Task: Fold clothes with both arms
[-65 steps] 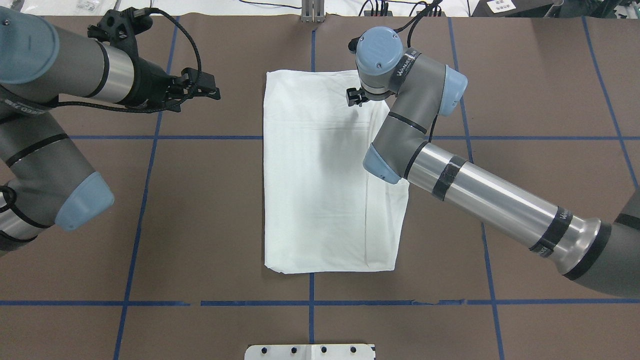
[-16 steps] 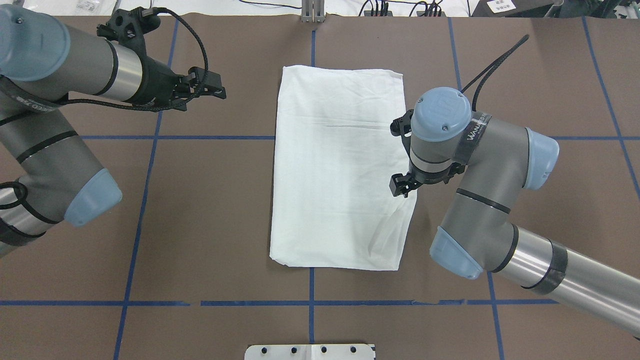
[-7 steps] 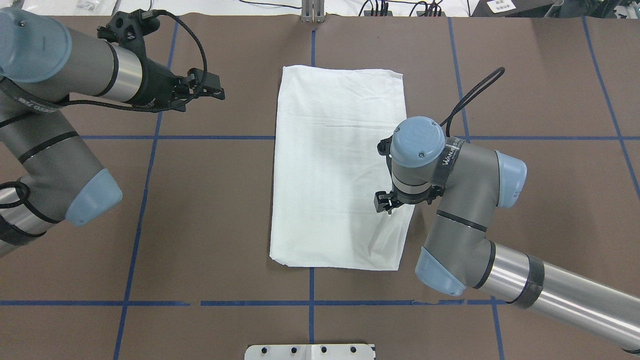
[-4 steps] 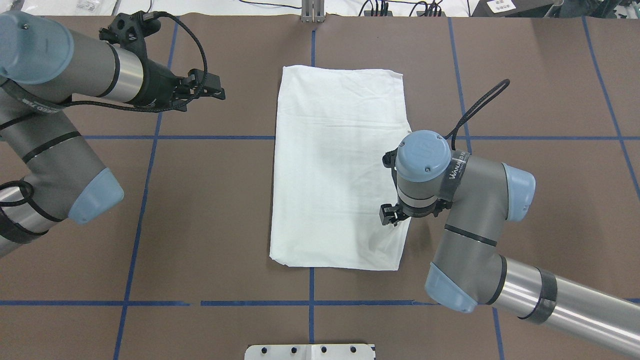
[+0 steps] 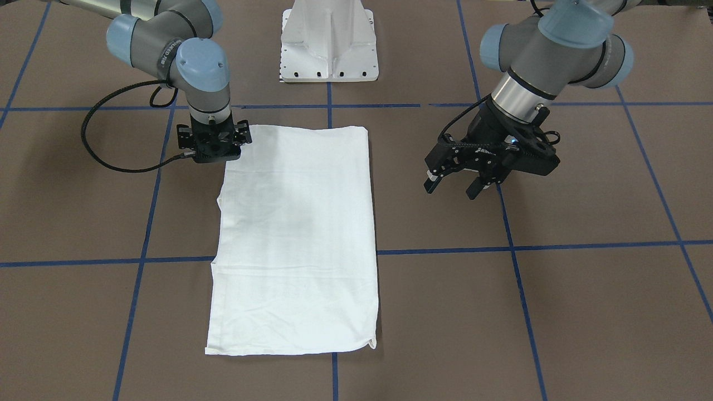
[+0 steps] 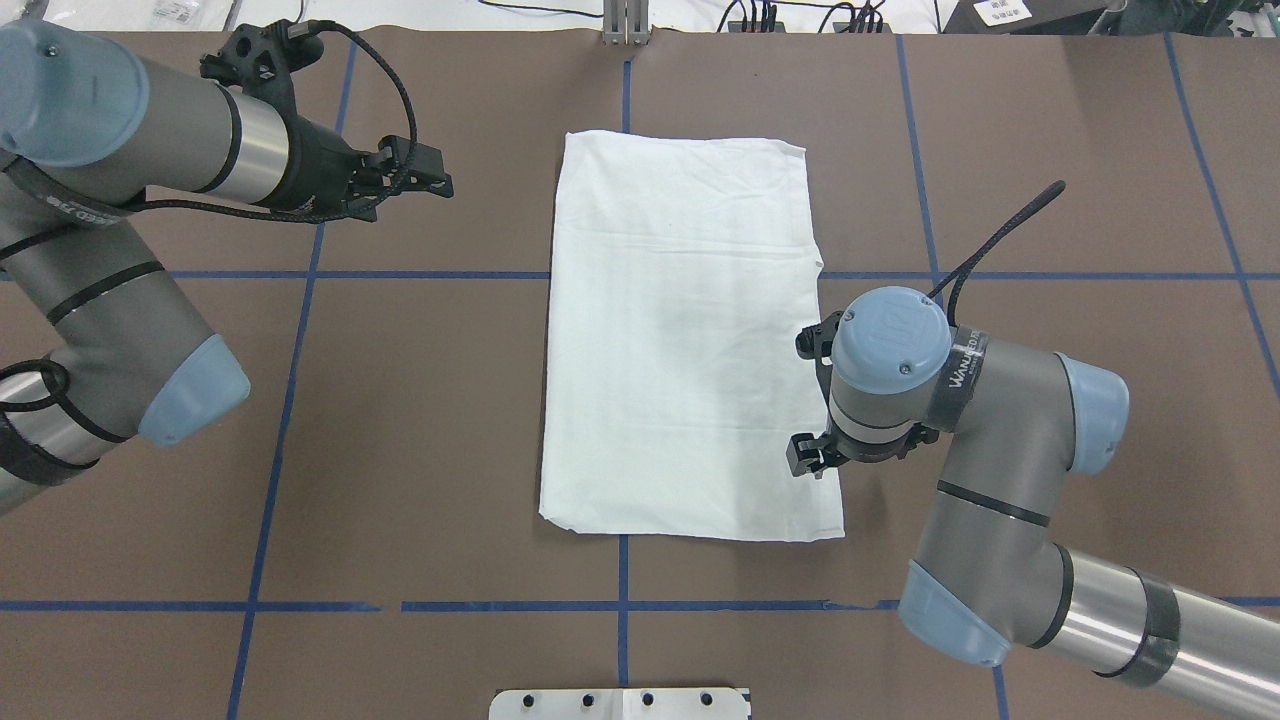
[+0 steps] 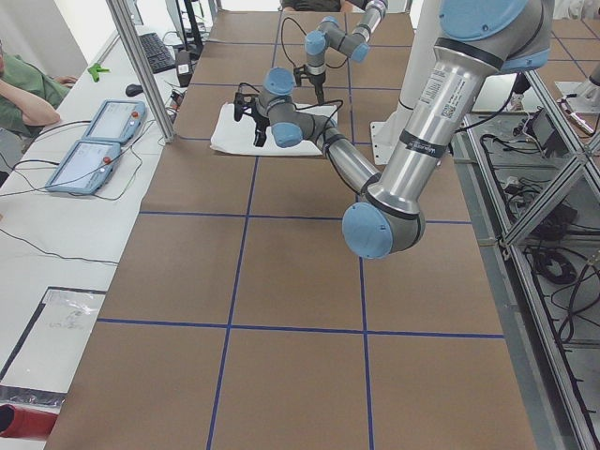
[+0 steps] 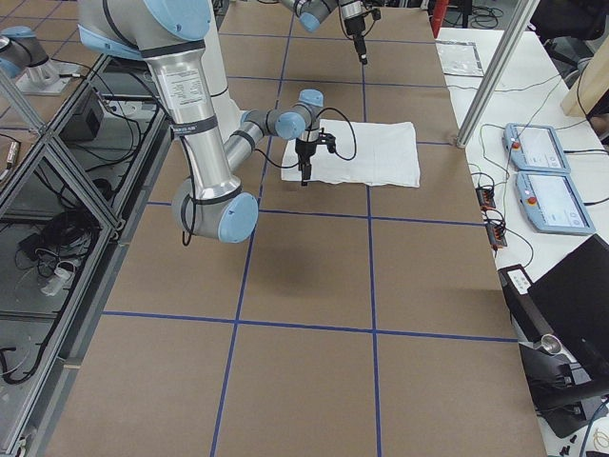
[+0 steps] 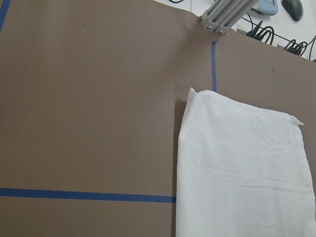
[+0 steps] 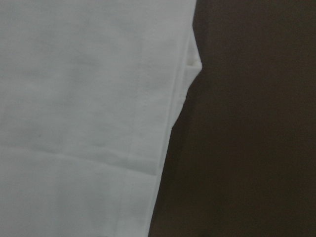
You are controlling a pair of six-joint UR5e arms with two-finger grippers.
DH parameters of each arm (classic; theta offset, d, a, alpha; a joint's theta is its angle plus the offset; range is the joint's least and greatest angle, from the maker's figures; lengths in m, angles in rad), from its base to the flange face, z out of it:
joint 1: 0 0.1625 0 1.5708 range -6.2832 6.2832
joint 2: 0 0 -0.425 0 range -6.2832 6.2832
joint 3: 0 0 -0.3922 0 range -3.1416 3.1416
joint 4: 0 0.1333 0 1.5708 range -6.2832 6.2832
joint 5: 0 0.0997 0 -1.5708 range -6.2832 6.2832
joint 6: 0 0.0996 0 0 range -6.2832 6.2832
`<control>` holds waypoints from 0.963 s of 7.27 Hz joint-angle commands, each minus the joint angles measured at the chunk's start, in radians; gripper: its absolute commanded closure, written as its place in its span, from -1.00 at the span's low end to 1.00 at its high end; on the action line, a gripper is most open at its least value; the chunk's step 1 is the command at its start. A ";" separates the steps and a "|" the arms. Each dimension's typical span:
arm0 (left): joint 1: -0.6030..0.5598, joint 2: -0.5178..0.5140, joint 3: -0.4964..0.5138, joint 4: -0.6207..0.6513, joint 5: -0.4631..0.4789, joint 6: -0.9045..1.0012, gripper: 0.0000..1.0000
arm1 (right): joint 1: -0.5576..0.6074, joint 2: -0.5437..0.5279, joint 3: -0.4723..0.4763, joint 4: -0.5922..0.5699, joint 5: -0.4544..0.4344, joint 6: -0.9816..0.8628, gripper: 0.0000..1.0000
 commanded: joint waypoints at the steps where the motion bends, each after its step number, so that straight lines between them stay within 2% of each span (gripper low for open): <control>1: 0.012 0.011 -0.007 0.000 -0.017 -0.008 -1.00 | 0.000 0.011 0.078 -0.011 0.002 0.006 -1.00; 2: 0.056 0.014 -0.025 0.002 -0.024 -0.088 -1.00 | 0.000 0.018 0.101 -0.005 -0.001 0.059 -1.00; 3: 0.163 0.014 -0.047 0.005 -0.008 -0.173 -1.00 | 0.008 0.017 0.127 0.074 -0.001 0.108 -1.00; 5: 0.332 0.012 -0.038 0.005 0.112 -0.299 -1.00 | 0.035 0.017 0.137 0.184 0.000 0.177 -1.00; 7: 0.388 -0.001 0.004 0.006 0.155 -0.330 -0.98 | 0.057 0.019 0.135 0.221 0.002 0.203 -1.00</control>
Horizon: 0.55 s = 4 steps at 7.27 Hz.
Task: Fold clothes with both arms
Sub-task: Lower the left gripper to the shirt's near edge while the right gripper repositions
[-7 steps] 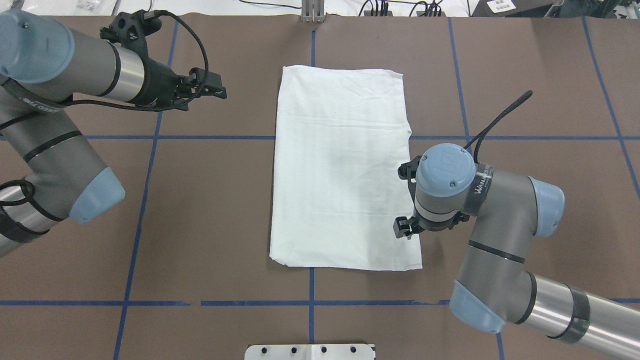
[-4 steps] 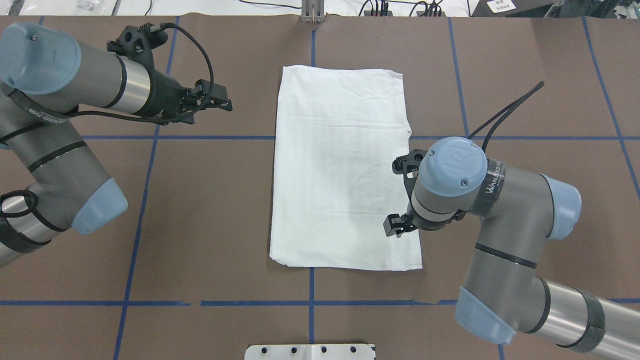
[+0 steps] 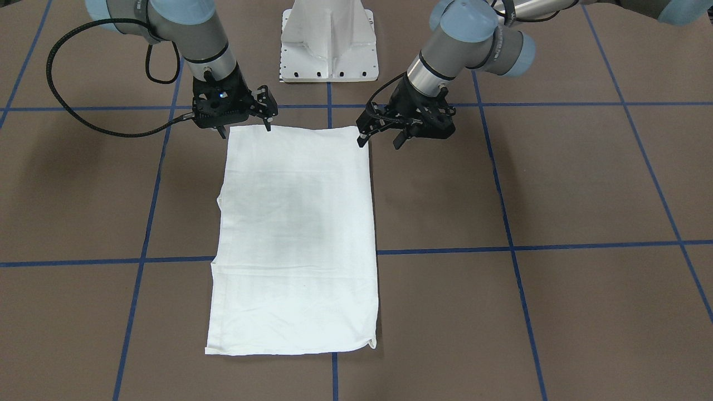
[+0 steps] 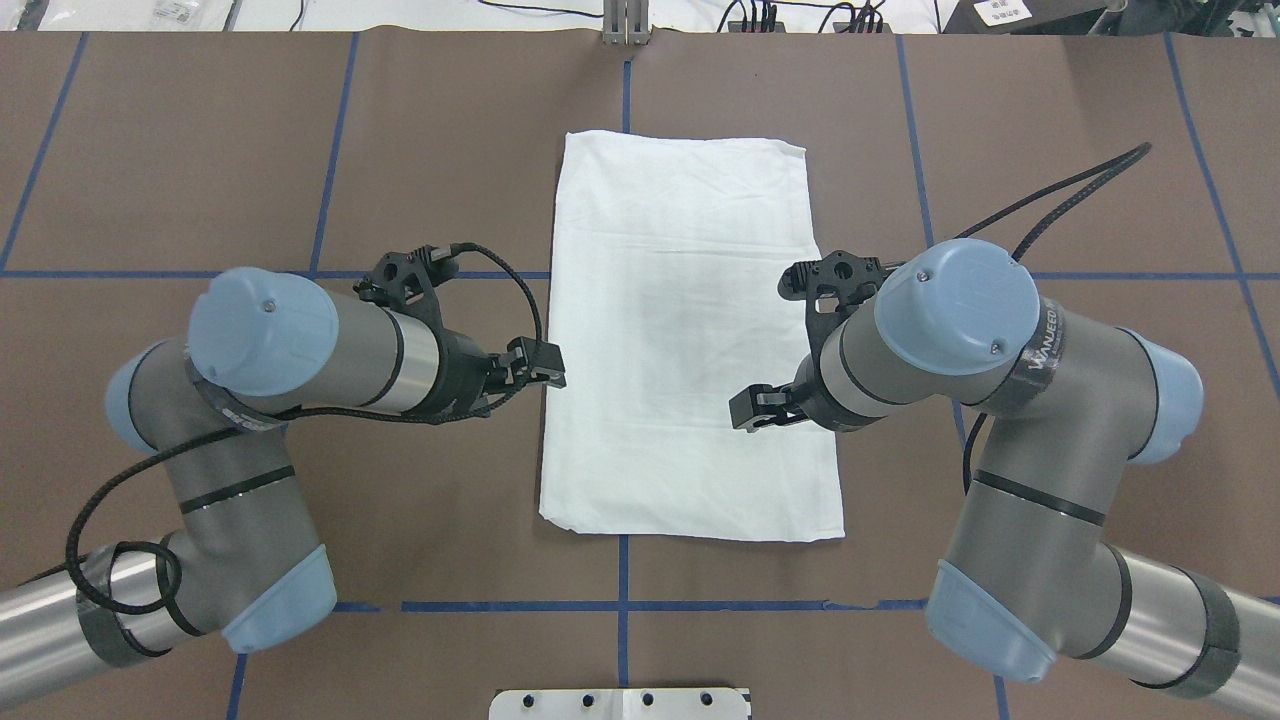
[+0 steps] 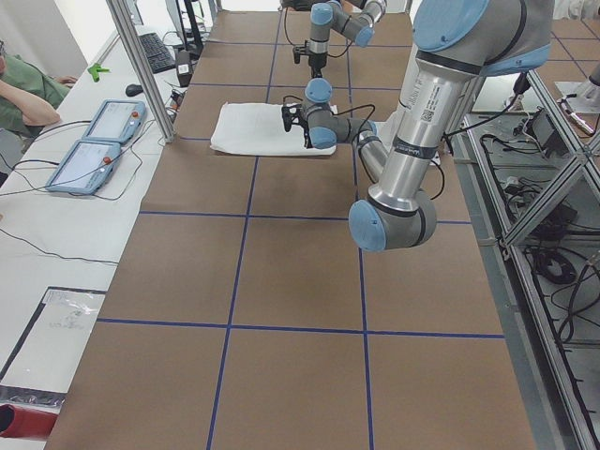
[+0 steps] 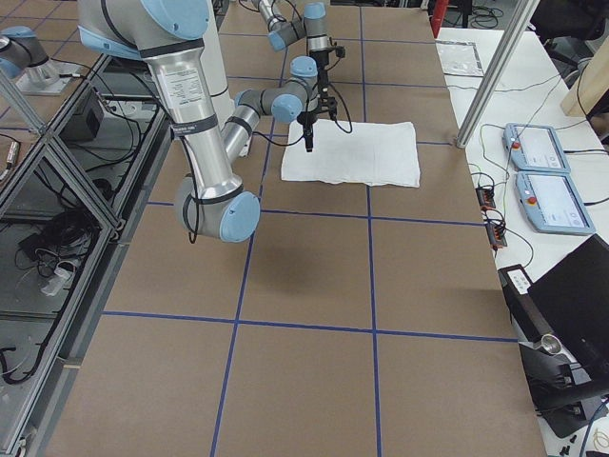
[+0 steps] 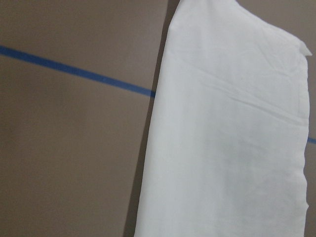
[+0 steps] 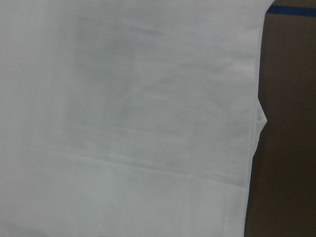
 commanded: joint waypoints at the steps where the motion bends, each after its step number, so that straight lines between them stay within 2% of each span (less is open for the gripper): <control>1: 0.063 -0.020 0.026 0.004 0.031 -0.031 -0.97 | 0.024 0.001 0.000 0.028 0.003 0.027 -1.00; 4: 0.140 -0.024 0.049 0.008 0.075 -0.034 -0.95 | 0.025 0.001 -0.001 0.036 0.009 0.042 -1.00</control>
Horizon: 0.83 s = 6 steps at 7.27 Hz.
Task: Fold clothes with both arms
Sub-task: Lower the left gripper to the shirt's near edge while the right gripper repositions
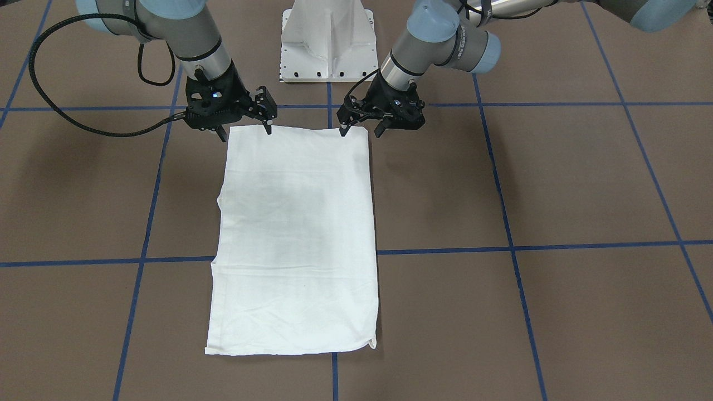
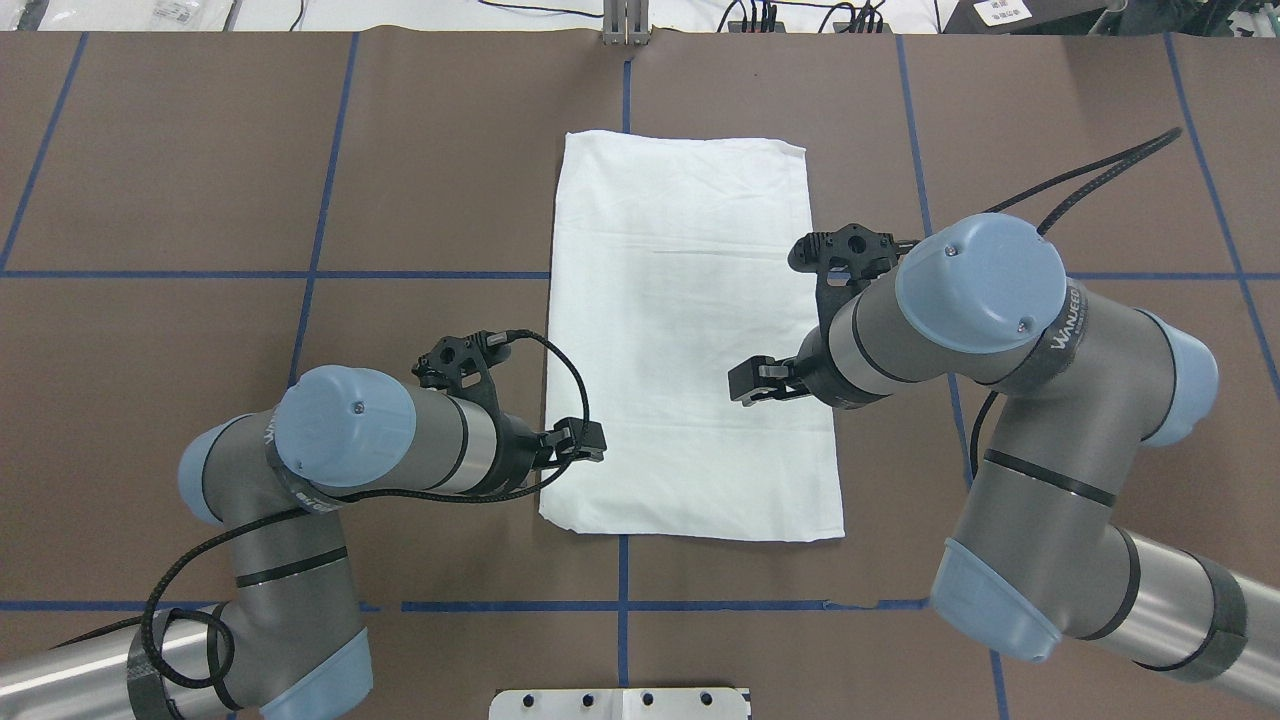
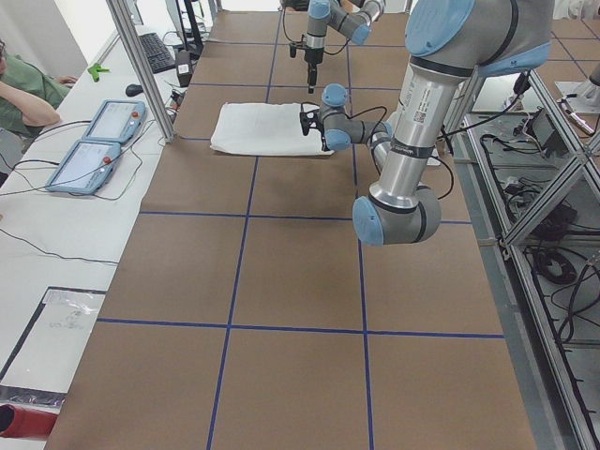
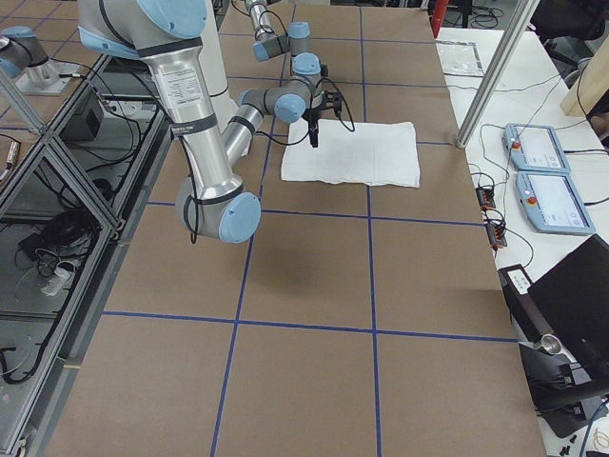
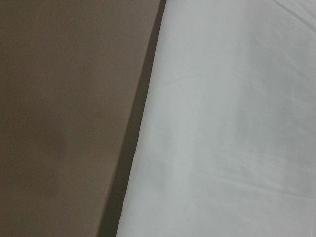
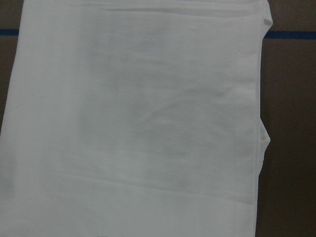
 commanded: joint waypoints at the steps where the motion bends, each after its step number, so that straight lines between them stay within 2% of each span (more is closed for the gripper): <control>1: 0.026 -0.003 0.036 0.000 0.024 -0.001 -0.90 | -0.001 0.000 -0.004 0.002 0.004 0.011 -1.00; 3: 0.024 -0.003 0.052 0.001 0.024 -0.001 -0.78 | -0.001 0.000 -0.005 0.002 0.005 0.012 -1.00; 5: 0.026 -0.003 0.053 0.001 0.021 -0.002 -0.43 | -0.001 0.000 -0.003 0.002 0.005 0.014 -1.00; 6: 0.026 -0.004 0.052 0.001 0.019 -0.002 -0.35 | 0.001 0.000 -0.003 0.004 0.005 0.014 -1.00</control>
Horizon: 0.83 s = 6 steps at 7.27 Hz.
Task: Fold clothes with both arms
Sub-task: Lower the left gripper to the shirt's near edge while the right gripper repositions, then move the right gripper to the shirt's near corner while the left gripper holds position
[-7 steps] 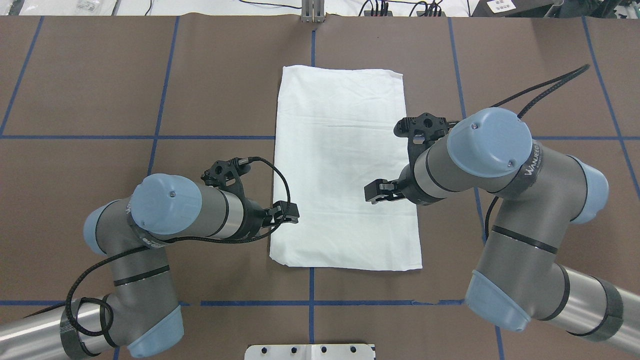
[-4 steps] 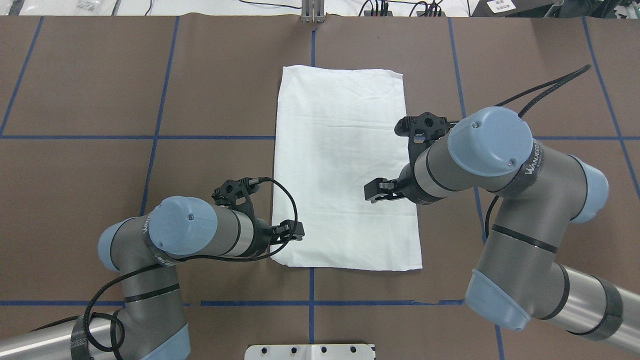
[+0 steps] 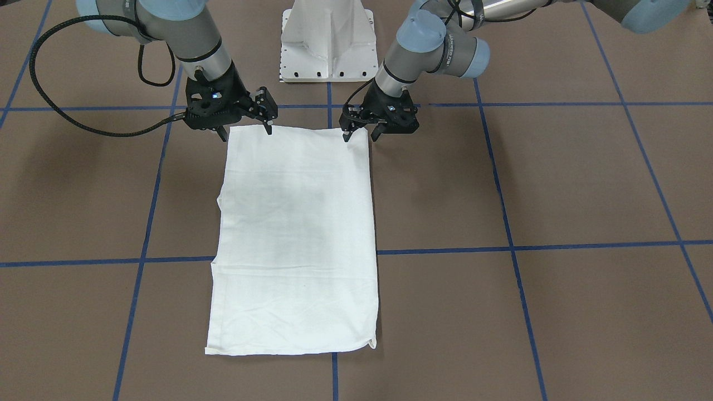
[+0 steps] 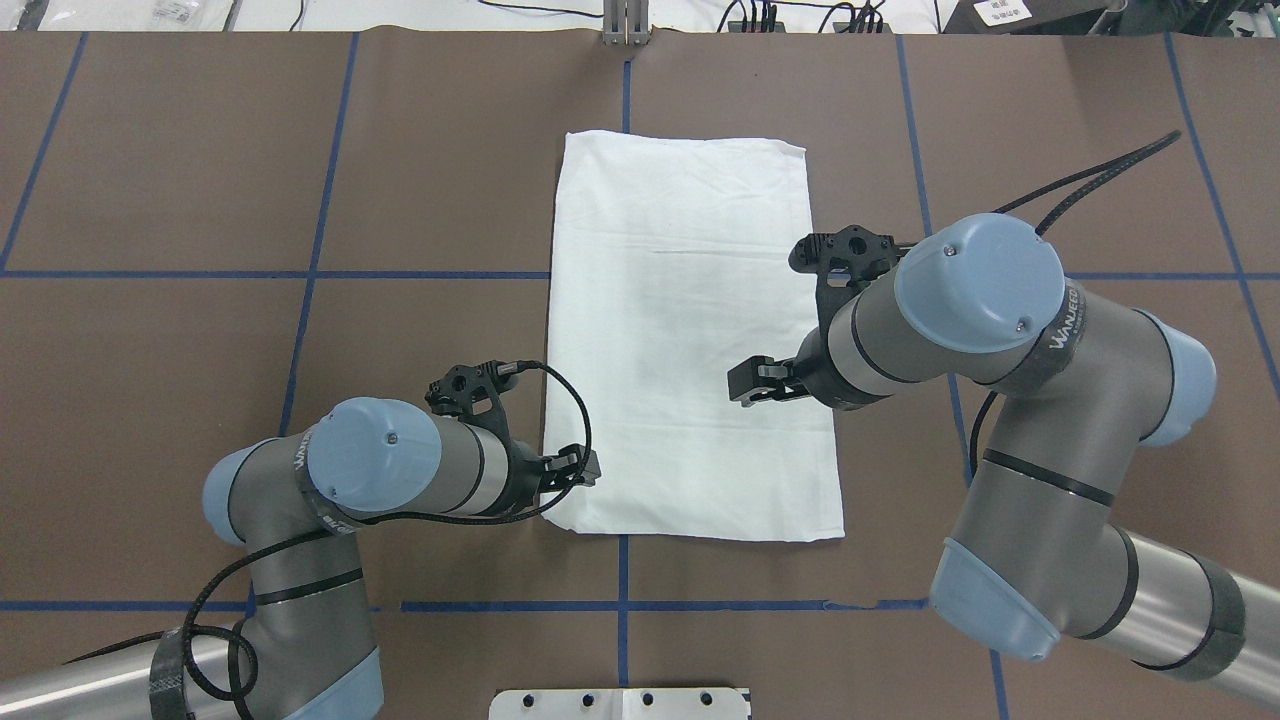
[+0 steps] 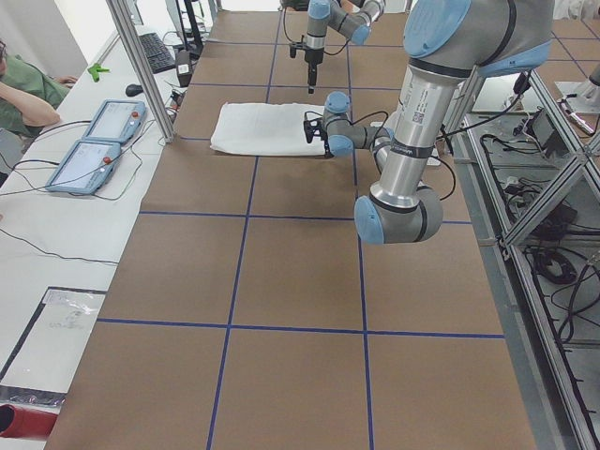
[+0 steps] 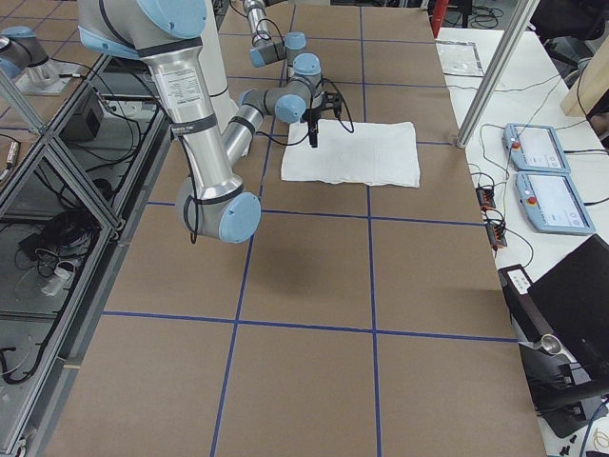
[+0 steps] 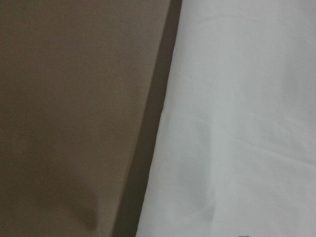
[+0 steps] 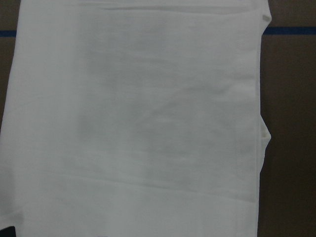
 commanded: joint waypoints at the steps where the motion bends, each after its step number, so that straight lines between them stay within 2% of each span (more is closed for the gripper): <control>1: 0.000 -0.004 0.000 0.000 -0.002 0.000 -0.28 | 0.001 0.000 0.000 0.001 0.000 0.000 -1.00; 2: 0.000 -0.004 0.000 0.000 -0.002 0.000 -0.21 | 0.001 0.000 0.000 0.001 0.000 0.000 -1.00; 6: 0.016 -0.004 0.001 0.000 -0.002 0.001 -0.21 | 0.004 0.000 0.000 0.001 0.000 0.000 -1.00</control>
